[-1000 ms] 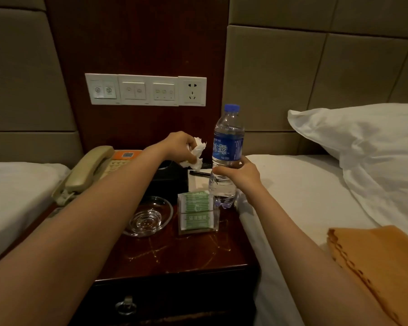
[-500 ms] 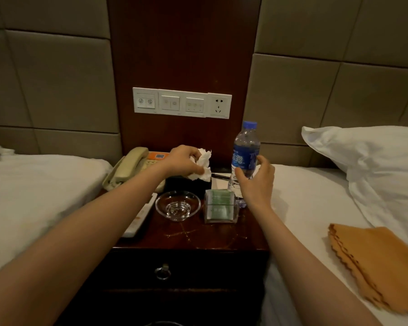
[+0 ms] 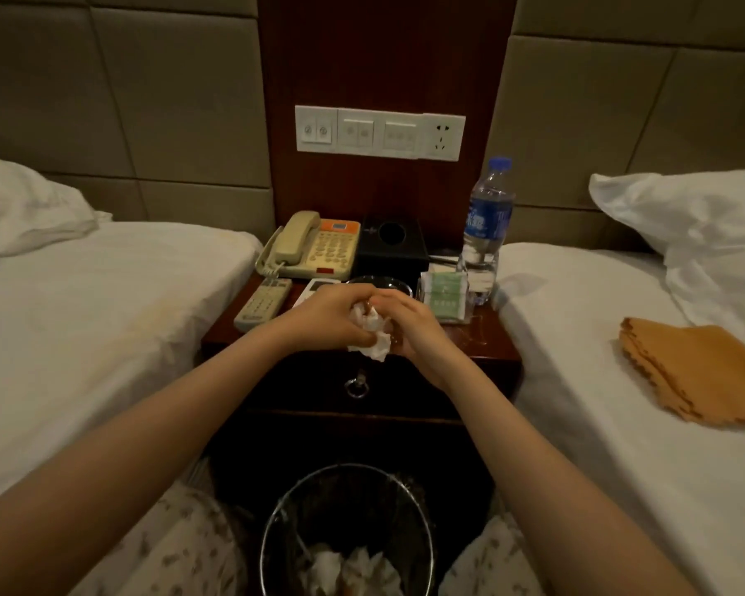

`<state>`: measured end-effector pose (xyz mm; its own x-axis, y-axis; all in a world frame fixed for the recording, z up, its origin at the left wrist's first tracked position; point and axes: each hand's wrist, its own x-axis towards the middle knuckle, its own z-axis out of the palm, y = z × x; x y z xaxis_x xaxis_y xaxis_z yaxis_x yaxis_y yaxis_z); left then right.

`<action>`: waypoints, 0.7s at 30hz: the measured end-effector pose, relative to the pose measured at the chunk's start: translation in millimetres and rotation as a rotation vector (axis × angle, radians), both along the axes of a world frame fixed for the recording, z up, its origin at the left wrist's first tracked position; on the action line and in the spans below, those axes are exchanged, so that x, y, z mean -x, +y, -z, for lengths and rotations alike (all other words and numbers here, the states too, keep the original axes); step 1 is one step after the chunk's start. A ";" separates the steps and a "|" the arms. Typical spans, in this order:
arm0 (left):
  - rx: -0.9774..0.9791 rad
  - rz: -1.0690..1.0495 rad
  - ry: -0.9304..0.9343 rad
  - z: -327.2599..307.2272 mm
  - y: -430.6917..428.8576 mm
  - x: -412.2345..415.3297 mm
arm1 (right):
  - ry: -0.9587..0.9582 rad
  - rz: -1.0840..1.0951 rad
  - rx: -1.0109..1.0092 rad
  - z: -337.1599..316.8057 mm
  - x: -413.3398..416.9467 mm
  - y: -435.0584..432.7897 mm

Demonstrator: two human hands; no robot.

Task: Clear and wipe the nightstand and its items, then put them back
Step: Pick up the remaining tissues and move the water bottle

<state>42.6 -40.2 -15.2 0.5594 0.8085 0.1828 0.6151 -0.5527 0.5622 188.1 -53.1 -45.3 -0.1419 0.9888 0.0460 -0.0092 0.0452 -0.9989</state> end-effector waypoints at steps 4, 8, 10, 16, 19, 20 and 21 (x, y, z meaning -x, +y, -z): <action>0.150 -0.037 -0.117 29.0 -20.3 23.3 | 0.011 -0.050 0.108 34.8 9.4 -16.2; 0.294 -0.145 -0.115 76.6 -33.8 38.2 | -0.054 0.019 0.221 67.4 15.1 -32.5; 0.364 -0.177 -0.106 97.9 -38.1 43.5 | -0.151 0.087 0.300 76.8 16.8 -36.2; 0.569 -0.195 0.028 129.0 -42.3 55.2 | -0.710 0.086 0.339 91.3 18.4 -38.3; 0.658 -0.216 0.229 139.3 -42.8 50.5 | -0.881 -0.045 0.398 98.4 23.6 -41.9; 0.655 -0.218 0.288 143.2 -43.5 47.3 | -0.928 -0.090 0.426 100.9 26.3 -43.7; 0.647 -0.219 0.323 147.1 -43.9 44.1 | -0.971 -0.131 0.450 103.7 28.7 -45.6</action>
